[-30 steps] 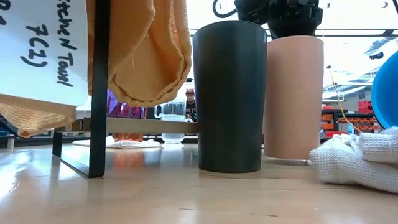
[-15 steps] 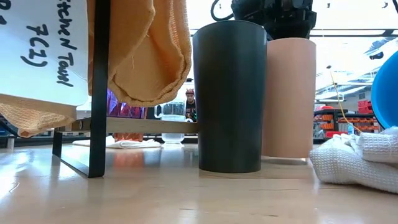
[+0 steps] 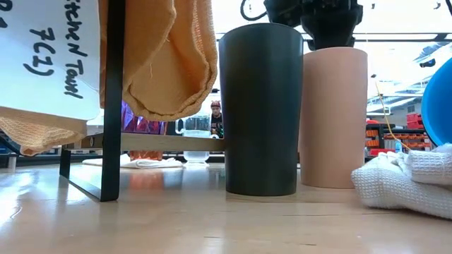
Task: Stack small to large cups/mugs on shelf
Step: Put the black cup on the shelf
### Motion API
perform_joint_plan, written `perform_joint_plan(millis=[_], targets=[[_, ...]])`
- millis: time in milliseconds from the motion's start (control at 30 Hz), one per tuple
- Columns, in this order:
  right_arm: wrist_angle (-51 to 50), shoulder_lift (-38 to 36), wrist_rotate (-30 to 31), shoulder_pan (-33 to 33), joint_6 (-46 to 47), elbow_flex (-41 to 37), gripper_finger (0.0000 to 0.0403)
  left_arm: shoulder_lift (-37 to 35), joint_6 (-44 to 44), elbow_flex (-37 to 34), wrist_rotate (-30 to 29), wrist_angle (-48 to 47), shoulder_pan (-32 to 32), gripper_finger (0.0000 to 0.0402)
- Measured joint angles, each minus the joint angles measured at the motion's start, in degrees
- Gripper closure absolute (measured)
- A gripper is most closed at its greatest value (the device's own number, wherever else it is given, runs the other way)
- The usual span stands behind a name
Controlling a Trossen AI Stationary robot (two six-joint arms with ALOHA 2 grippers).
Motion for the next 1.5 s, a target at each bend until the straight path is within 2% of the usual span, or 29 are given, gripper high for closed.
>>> perform_joint_plan(millis=[200,400,733,1100,1500], targets=[[-5.0,-1.2,-0.8,0.0,-1.3,6.6,0.0297,0.0,0.0,0.0,0.0,0.0,0.0,0.0329],[2.3,-1.4,-4.2,0.6,-8.3,13.9,0.0297,0.0,0.1,0.0,0.0,0.0,0.0,0.0335],[7.4,1.8,-7.5,-0.9,-20.1,13.7,0.0281,0.0,0.5,0.0,0.0,0.0,0.0,0.0326],[8.4,7.7,-10.6,-2.2,-25.5,13.6,0.0253,0.0,0.5,0.0,0.0,-0.1,0.0,0.0328],[10.2,11.0,-10.7,-2.3,-26.1,13.6,0.0253,0.0,0.5,0.0,0.0,-0.1,0.0,0.0322]])
